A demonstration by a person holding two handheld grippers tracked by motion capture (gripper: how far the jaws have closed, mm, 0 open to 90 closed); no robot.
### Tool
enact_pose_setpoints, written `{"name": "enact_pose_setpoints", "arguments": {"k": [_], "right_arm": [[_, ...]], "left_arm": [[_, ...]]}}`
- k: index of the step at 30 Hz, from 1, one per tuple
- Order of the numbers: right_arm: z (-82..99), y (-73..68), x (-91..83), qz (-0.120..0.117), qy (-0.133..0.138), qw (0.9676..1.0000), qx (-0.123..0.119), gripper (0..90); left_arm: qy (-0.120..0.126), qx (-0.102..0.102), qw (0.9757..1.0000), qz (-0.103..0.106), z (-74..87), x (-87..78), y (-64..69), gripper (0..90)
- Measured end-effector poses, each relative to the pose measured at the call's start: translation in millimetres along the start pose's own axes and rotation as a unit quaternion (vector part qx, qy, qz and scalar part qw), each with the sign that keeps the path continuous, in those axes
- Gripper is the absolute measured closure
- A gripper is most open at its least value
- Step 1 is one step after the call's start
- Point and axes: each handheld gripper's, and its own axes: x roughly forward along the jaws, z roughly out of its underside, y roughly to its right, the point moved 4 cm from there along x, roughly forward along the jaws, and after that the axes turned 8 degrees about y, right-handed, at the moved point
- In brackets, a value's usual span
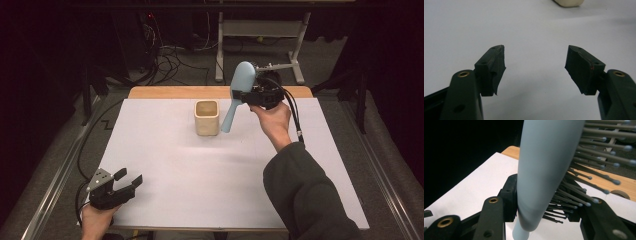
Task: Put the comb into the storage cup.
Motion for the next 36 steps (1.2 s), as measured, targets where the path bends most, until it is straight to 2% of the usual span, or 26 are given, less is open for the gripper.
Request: {"name": "enact_pose_setpoints", "arguments": {"k": [16, 23, 36], "right_arm": [[-11.6, -5.5, 6.8, -0.001, 0.007, 0.9999, -0.009, 55.1], [-13.7, -6.0, 13.5, 0.006, -0.003, 0.9998, -0.016, 55.3], [-26.5, -4.2, 17.6, 0.013, 0.009, 0.9998, -0.008, 55.2]], "left_arm": [[-0.002, -0.001, 1.0, -0.002, 0.3, 0.4, -0.9, 32.3], [-0.01, -0.002, 0.9999, 0.003, 1.1, 1.3, 0.5, 33.0], [-0.01, 0.001, 0.9999, 0.002, 1.2, 1.7, 0.1, 32.3]]}}
